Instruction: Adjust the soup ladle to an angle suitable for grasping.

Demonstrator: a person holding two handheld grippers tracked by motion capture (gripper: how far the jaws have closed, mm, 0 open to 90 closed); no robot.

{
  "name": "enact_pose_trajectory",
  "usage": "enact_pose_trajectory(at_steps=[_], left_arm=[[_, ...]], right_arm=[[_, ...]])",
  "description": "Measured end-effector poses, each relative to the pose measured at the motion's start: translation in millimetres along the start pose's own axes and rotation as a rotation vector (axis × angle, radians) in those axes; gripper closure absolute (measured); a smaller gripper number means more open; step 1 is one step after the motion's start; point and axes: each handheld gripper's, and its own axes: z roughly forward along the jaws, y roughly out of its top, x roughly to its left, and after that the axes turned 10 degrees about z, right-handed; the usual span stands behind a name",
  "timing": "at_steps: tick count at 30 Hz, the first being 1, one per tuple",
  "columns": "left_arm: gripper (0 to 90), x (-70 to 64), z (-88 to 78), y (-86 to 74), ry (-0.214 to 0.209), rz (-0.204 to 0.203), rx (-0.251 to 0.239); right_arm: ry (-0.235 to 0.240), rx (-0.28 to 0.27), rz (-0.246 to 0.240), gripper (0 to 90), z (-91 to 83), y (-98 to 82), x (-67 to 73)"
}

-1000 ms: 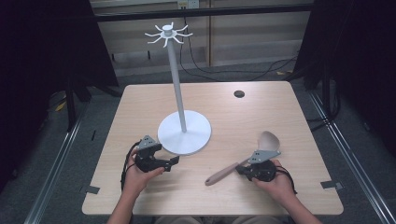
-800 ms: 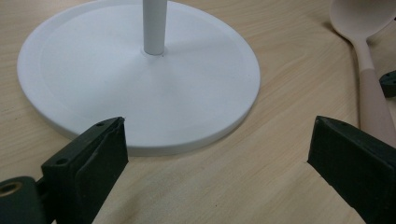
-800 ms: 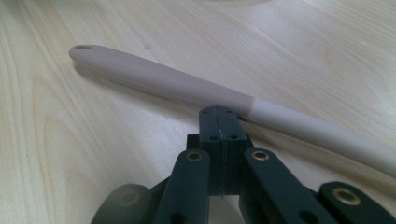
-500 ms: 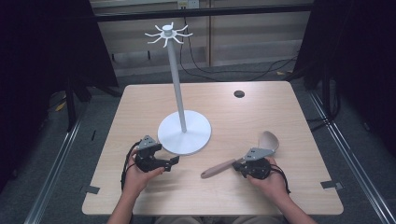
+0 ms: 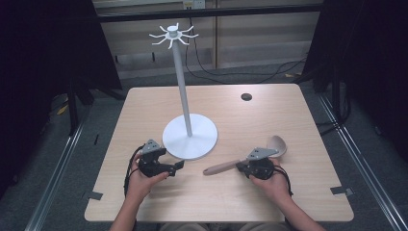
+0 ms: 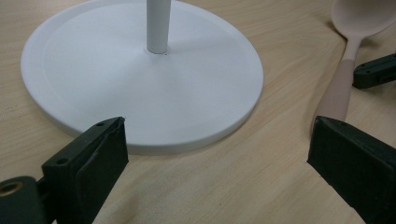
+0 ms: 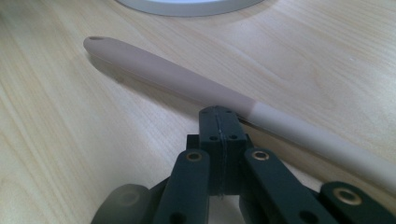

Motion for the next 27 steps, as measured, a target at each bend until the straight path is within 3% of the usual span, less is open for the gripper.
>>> enact_pose_trajectory(at_steps=[16, 27], left_arm=[[4.8, 0.7, 0.1, -0.8, -0.002, -0.007, 0.000], [4.9, 1.2, 0.5, -1.0, -0.006, -0.004, 0.003]], right_arm=[[-0.045, -0.012, 0.033, 90.0, 13.6, 11.3, -0.8], [-0.034, -0.011, 0.060, 90.0, 16.3, 14.3, -3.9]])
